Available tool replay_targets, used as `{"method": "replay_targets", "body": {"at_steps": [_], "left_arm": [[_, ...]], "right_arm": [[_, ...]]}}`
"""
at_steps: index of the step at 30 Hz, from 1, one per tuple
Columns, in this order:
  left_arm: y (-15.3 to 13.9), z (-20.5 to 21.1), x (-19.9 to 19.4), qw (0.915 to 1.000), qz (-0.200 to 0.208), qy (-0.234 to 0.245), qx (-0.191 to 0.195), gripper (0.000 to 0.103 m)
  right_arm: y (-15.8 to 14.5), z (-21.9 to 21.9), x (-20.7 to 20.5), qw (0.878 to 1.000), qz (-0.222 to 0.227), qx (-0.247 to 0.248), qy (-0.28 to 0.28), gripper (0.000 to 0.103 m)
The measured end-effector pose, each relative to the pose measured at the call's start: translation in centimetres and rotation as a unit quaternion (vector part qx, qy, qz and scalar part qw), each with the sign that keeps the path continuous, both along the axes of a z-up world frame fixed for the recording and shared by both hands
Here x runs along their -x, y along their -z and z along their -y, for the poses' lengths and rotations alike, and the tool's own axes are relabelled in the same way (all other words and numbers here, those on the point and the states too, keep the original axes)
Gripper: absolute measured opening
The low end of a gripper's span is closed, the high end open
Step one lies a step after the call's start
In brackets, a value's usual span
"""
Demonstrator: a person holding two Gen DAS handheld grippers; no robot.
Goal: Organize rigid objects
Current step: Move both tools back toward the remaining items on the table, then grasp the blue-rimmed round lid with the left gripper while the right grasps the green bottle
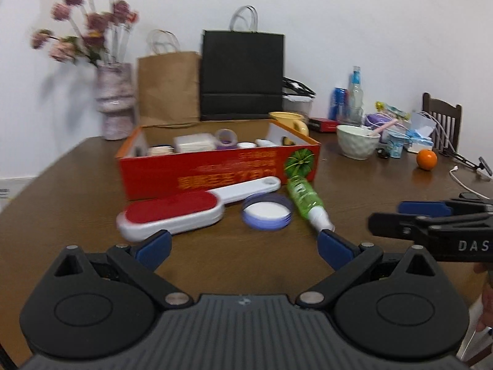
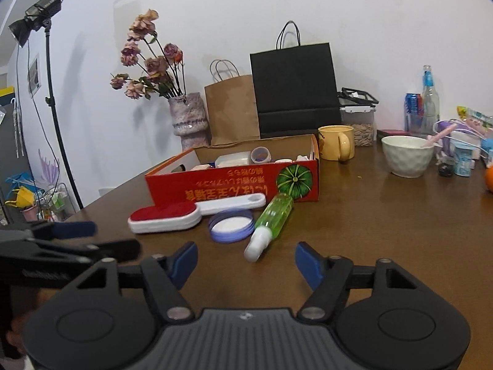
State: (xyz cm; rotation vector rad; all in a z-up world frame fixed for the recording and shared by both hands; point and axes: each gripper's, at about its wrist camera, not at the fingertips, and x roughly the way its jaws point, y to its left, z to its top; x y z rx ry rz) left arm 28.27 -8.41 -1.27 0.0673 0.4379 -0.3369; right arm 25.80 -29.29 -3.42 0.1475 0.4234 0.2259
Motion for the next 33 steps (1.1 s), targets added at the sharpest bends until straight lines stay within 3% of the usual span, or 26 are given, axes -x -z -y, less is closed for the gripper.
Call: {"method": "replay_targets", "body": {"at_steps": [2,4,7,14,26,30,33], "left_arm": [[0.3,1.3,-2.3,0.9999,-0.005,0.007,-0.007,0.102],[0.7,2.4,-4.5,0.9998,-0.013,0.009,-0.012,0.093],[1.3,3.5,-7.6,0.999,-0.035,0.027,-0.008,0.089],[3.5,5.8,-11.7,0.9959,-0.08,0.036,-0.02,0.08],[3.8,6.6,-13.7,0.9952,-0.092,0.03,-0.015,0.068],[3.8,6.9,-13.7,0.9953,-0.089,0.03,-0.02,0.067],[3.7,7.2,-13.4,0.9957,-0.082,0.028,-0.03,0.067]], "right_arm": [[-0.2,0.3,-2.2,1.0,-0.008,-0.002,-0.003,0.063],[-0.3,1.0,-4.9,1.0,-0.022,-0.011,-0.009,0.055],[0.0,2.0,-8.8,0.998,-0.046,-0.048,-0.018,0.055],[1.8,1.4,-15.0,0.995,-0.087,-0.026,-0.028,0.053],[3.1,3.1,-15.6,0.995,-0.099,-0.018,-0.019,0.046],[3.2,3.0,-15.4,0.994,-0.102,-0.01,-0.023,0.034],[3.4,2.9,-15.5,0.994,-0.106,-0.013,-0.023,0.032]]}}
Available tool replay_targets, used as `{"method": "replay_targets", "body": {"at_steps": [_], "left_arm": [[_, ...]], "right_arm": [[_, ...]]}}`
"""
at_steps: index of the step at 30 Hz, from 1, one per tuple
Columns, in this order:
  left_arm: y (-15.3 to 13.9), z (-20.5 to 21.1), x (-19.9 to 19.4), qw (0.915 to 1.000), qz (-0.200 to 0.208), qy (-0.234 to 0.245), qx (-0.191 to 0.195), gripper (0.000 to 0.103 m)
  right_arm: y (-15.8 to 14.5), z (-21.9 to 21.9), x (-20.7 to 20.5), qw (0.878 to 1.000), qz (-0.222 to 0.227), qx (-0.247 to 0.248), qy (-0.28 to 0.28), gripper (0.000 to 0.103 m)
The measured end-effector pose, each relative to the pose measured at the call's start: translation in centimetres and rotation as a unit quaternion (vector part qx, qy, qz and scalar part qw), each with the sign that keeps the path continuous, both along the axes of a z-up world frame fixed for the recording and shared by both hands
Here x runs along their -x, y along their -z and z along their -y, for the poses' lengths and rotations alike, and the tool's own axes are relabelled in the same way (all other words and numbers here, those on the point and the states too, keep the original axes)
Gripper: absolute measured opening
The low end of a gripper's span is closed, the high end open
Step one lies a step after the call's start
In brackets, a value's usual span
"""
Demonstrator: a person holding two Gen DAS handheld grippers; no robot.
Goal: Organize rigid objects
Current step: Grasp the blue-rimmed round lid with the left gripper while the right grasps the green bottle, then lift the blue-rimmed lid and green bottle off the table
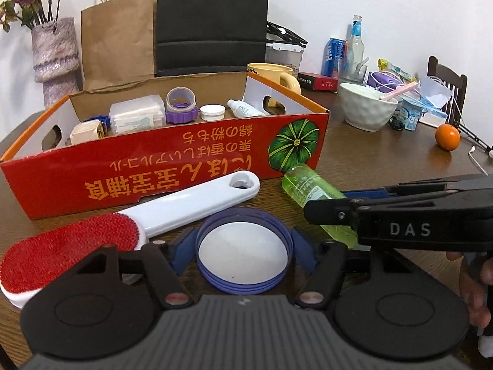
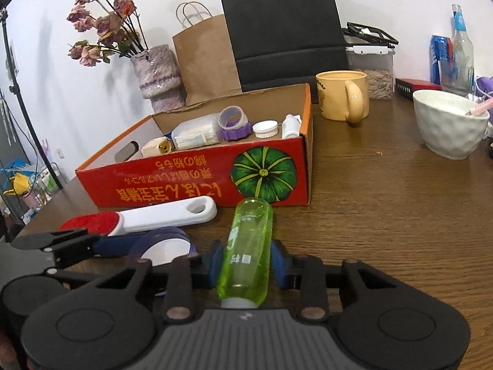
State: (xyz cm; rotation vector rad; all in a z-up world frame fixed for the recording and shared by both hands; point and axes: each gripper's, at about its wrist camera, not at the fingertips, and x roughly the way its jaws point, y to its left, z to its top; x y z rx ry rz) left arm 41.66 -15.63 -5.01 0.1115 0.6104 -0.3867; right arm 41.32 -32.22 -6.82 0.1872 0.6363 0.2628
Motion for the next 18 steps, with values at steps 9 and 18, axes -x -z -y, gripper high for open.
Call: {"method": "replay_targets", "body": {"at_steps": [9,18], "left_arm": [[-1.0,0.1,2.9,0.9996,0.028,0.008,-0.004,0.067],[-5.2,-3.6,8.7,0.9955,0.087,-0.031,0.022,0.067]], "right_arm": [[-0.4,-0.2,1.9,1.0,0.011,-0.003,0.003,0.031],[-4.1,-0.9,8.5,0.996,0.085,-0.014,0.026,0.031]]}}
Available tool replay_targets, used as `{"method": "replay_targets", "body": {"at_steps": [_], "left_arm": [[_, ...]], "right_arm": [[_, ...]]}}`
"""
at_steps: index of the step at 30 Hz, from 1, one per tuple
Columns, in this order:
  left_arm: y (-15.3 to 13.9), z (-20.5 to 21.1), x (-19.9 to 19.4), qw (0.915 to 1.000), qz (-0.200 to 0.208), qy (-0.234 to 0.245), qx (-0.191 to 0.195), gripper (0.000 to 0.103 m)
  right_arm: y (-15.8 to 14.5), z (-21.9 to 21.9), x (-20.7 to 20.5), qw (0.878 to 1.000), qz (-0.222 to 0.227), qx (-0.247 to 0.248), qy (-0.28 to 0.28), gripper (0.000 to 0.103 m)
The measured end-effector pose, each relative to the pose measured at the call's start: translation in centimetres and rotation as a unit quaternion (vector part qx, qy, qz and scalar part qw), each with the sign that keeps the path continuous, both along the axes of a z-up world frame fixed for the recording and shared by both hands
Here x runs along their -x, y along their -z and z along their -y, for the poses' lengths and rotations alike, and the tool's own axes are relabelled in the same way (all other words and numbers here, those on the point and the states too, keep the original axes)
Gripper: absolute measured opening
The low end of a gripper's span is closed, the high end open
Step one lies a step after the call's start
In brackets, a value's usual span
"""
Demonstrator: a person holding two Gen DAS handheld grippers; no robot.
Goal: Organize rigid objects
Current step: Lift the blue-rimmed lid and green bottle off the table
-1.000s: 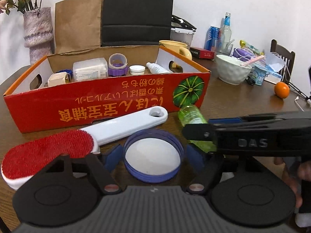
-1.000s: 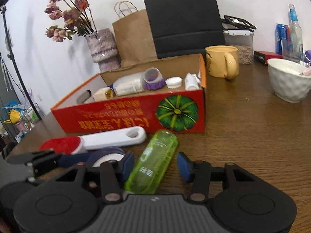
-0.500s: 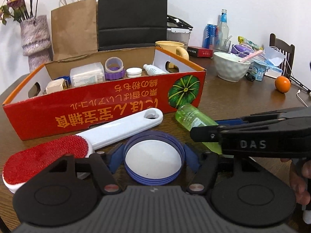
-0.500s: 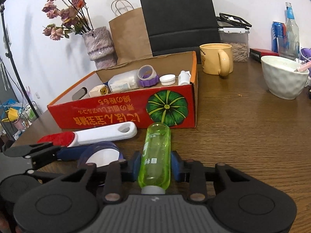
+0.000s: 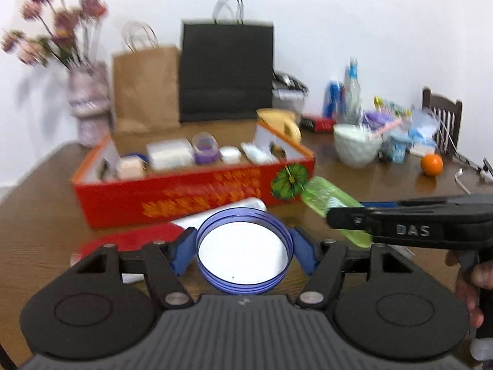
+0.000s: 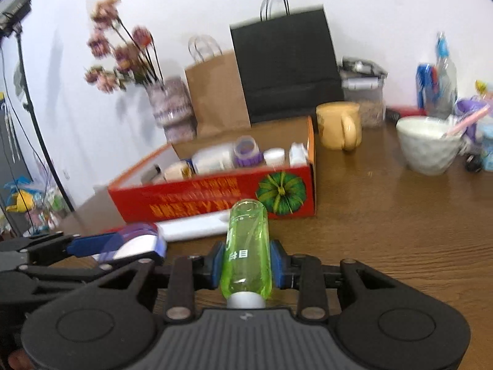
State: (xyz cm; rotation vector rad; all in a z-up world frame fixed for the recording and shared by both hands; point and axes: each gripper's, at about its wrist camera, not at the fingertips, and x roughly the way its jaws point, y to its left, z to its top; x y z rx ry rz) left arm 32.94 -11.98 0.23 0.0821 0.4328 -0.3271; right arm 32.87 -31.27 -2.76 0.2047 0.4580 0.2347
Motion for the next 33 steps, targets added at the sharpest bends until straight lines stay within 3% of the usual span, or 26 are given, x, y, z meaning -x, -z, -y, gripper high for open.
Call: {"method": "replay_targets", "body": {"at_steps": [8,12,19,33], "left_arm": [[-3.0,-4.2,8.7,0.9939,0.094,-0.056,0.003,0.067],[-3.2,-6.4,12.7,0.9915,0.106,-0.073,0.021,0.067],[-2.9,-9.4,17.5,0.9874,0.108,-0.103,0.052,0.067],[-2.7,-9.2,18.3,0.9879,0.11,-0.095,0.054,0.067]], "right_arm": [[-2.5,-1.7,8.7,0.996,0.077,-0.02,0.031,0.031],[-2.6,-2.9,13.4,0.994,0.097,-0.031,0.036,0.031],[-2.2,-5.4,19.1,0.995,0.094,-0.012,0.011,0.031],[-1.4,-6.5,20.2,0.996,0.084,-0.012,0.001,0.031]]}}
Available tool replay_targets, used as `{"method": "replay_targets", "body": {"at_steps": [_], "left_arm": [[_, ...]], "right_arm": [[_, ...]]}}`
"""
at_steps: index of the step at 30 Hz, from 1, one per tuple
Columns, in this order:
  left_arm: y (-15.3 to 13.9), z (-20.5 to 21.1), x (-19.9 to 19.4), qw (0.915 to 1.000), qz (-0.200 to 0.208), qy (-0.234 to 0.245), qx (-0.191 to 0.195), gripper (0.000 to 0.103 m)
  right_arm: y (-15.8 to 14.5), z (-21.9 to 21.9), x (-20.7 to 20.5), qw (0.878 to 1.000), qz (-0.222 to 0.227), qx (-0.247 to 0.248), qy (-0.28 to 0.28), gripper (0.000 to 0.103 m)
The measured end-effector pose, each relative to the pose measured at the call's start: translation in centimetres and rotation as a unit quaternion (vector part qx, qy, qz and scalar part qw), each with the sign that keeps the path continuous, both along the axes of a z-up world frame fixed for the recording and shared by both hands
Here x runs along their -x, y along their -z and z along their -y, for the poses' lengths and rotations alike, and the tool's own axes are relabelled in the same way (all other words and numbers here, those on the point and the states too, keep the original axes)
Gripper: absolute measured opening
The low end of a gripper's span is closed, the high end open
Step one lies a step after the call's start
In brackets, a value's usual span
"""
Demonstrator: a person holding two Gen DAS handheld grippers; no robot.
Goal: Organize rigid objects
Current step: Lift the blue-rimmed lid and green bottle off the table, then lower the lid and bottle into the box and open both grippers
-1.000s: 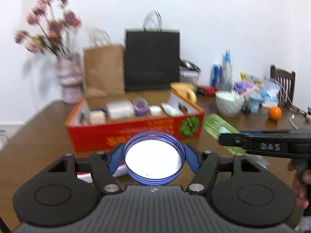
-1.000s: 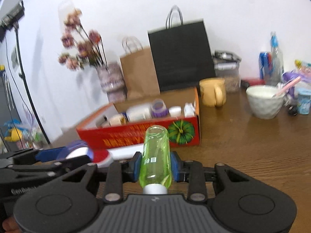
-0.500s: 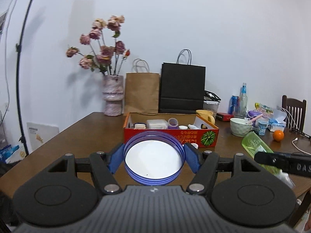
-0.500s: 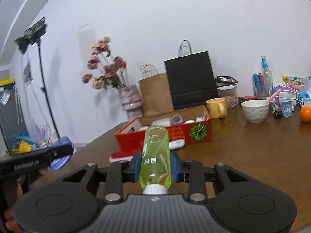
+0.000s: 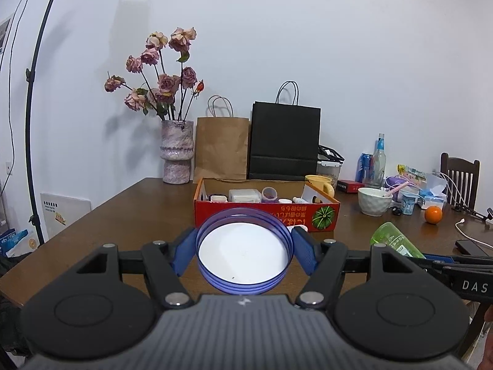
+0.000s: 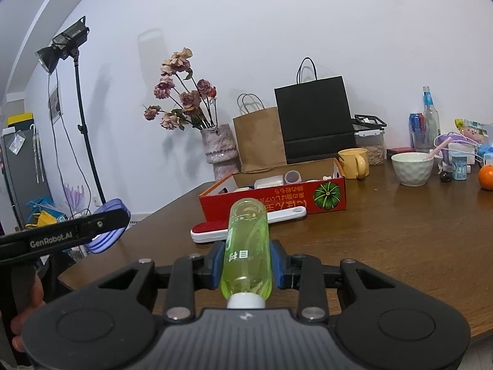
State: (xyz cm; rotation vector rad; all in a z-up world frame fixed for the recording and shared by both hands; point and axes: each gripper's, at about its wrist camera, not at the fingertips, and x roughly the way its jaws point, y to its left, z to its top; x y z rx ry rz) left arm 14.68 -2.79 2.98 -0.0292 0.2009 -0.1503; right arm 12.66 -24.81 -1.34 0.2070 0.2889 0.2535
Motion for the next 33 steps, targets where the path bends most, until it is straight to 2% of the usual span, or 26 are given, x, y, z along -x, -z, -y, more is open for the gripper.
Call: {"method": "replay_targets", "body": {"at_steps": [7,14,20,26,30,33], "left_arm": [[0.0,0.3,-2.6,1.0,-0.008,0.002,-0.004,0.067],[-1.3,0.9,-8.4,0.9999,-0.005,0.005,-0.008,0.067],[-3.1,1.3,-16.2,0.9996,-0.019,0.019,-0.006,0.067],[-4.3,2.5,-25.9,0.999,-0.037,0.02,-0.015,0.067],[-4.1,3.8,-32.9,0.9958,-0.084,0.03,-0.022,0.067],[-3.6,4.6,-37.6,0.9917,-0.12,0.035,-0.03,0.067]], "right_arm": [[-0.2,1.0,-2.4,1.0,-0.005,-0.002,0.008,0.031],[-2.2,2.2,-8.7,1.0,0.0,-0.001,-0.001,0.031],[-4.1,3.2,-17.4,1.0,-0.013,-0.007,-0.014,0.031],[-5.8,3.5,-28.1,0.999,-0.04,0.005,-0.023,0.031],[-6.4,3.6,-35.3,0.997,-0.071,0.014,-0.027,0.031],[-5.7,3.8,-40.5,0.991,-0.126,0.022,-0.034,0.031]]}}
